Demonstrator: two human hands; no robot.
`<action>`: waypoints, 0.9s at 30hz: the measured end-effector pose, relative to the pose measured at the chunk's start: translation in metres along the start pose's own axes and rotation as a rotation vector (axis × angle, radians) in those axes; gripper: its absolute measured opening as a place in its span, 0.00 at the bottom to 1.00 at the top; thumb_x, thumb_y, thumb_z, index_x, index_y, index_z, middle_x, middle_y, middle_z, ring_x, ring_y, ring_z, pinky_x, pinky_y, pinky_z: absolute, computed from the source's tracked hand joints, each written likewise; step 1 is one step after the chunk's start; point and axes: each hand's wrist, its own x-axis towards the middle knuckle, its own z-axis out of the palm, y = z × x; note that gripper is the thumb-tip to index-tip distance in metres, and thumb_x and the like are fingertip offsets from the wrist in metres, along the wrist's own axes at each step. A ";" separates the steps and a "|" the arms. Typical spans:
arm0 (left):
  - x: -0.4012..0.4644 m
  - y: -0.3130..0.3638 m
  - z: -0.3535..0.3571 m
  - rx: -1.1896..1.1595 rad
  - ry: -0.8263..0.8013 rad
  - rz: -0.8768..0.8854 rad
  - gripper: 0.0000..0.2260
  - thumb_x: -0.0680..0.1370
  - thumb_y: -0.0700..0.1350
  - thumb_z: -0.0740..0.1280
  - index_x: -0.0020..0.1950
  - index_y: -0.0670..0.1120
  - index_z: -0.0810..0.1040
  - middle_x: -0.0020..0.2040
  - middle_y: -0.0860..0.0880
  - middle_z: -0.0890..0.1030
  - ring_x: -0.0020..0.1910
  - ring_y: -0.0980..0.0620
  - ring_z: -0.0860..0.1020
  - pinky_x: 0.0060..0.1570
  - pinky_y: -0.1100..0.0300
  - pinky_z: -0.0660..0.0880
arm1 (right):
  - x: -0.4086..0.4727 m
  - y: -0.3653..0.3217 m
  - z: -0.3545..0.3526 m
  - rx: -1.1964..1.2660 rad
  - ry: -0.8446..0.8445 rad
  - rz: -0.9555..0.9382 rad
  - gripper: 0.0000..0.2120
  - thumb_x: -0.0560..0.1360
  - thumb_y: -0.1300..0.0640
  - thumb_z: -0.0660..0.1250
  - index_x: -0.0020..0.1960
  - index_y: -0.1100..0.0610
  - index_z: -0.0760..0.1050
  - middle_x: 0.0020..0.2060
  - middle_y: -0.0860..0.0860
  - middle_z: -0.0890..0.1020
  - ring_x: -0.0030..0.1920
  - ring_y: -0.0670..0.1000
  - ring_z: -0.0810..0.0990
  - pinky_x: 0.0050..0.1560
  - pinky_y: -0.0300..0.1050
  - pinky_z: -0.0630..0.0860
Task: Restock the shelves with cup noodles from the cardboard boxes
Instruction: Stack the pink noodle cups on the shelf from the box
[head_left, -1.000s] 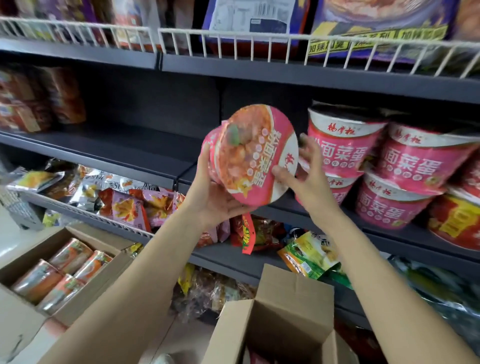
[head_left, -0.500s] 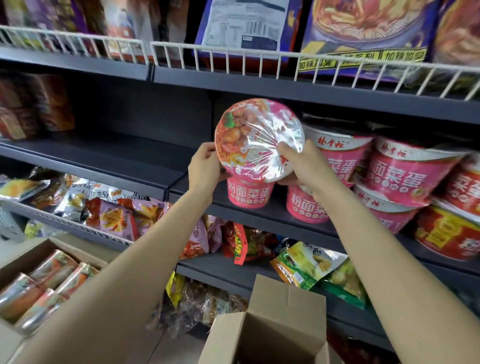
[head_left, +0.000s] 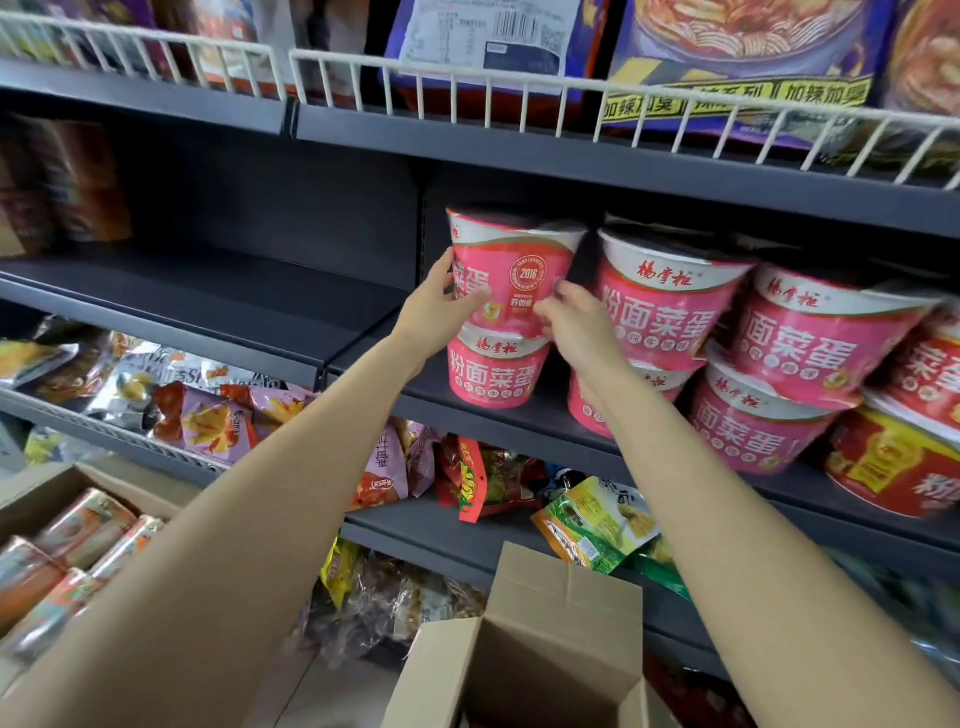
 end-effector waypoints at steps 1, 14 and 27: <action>0.001 -0.004 0.002 0.026 0.013 -0.008 0.28 0.79 0.48 0.66 0.76 0.54 0.58 0.57 0.56 0.71 0.55 0.56 0.73 0.53 0.59 0.69 | -0.001 0.005 0.004 -0.054 -0.023 -0.001 0.20 0.77 0.56 0.61 0.69 0.56 0.69 0.61 0.51 0.76 0.59 0.50 0.76 0.62 0.54 0.74; 0.032 -0.074 0.040 0.307 0.293 -0.018 0.24 0.73 0.56 0.71 0.63 0.44 0.72 0.59 0.49 0.78 0.57 0.51 0.76 0.52 0.59 0.71 | -0.006 0.067 0.026 -0.984 -0.032 -0.376 0.40 0.74 0.70 0.65 0.77 0.61 0.44 0.76 0.60 0.45 0.66 0.57 0.71 0.52 0.42 0.74; 0.044 -0.091 0.031 0.320 0.112 0.166 0.16 0.82 0.51 0.56 0.66 0.50 0.75 0.64 0.53 0.77 0.62 0.57 0.73 0.56 0.66 0.66 | 0.024 0.095 0.040 -0.852 -0.026 -0.391 0.32 0.76 0.67 0.61 0.76 0.62 0.53 0.76 0.57 0.56 0.76 0.55 0.54 0.75 0.45 0.52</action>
